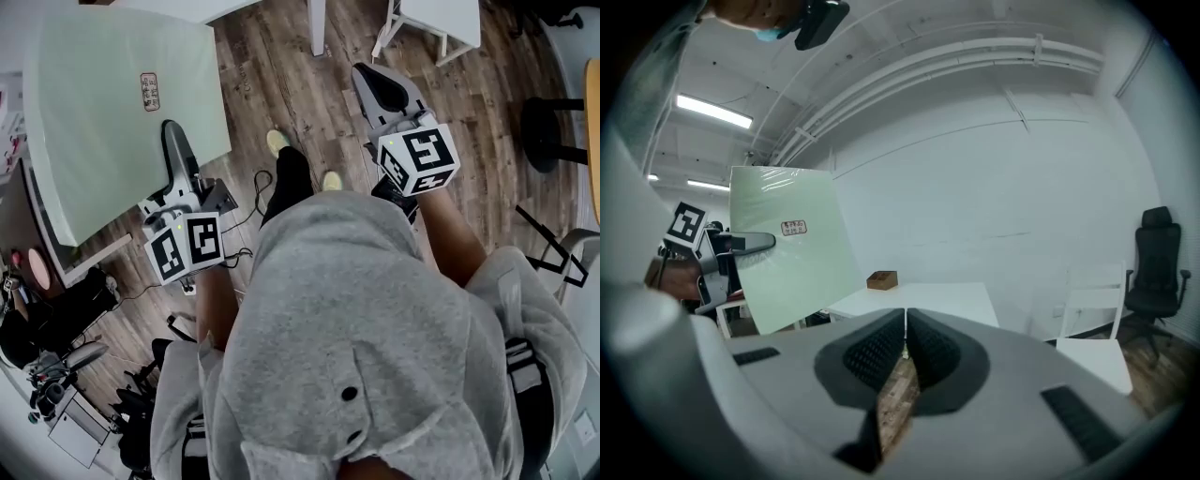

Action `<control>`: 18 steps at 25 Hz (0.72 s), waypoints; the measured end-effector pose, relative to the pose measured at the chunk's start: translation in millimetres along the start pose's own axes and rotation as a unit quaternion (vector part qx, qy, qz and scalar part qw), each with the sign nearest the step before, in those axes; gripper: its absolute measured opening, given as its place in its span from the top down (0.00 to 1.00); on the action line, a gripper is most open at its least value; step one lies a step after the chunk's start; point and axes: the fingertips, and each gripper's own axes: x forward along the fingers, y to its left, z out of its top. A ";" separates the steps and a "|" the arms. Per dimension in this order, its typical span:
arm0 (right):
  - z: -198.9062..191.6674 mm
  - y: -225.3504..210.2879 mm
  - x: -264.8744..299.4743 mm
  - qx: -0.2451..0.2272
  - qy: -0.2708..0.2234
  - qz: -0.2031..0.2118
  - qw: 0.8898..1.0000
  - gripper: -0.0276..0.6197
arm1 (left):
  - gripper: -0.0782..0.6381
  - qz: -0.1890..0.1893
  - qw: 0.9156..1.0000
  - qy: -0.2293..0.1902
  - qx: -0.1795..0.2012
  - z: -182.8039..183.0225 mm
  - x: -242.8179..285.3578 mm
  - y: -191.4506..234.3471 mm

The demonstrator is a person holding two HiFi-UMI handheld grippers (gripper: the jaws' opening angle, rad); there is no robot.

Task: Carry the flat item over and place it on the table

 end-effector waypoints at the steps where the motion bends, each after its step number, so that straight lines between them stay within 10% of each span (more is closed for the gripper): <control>1: 2.1 -0.4 7.6 -0.002 0.002 0.002 1.000 0.91 | 0.52 0.001 1.000 0.002 -0.003 -1.2 5.9 3.4; 18: 28.1 13.4 133.5 -0.042 0.036 0.037 0.998 0.91 | 0.52 0.002 1.000 0.006 0.000 -3.4 88.6 62.4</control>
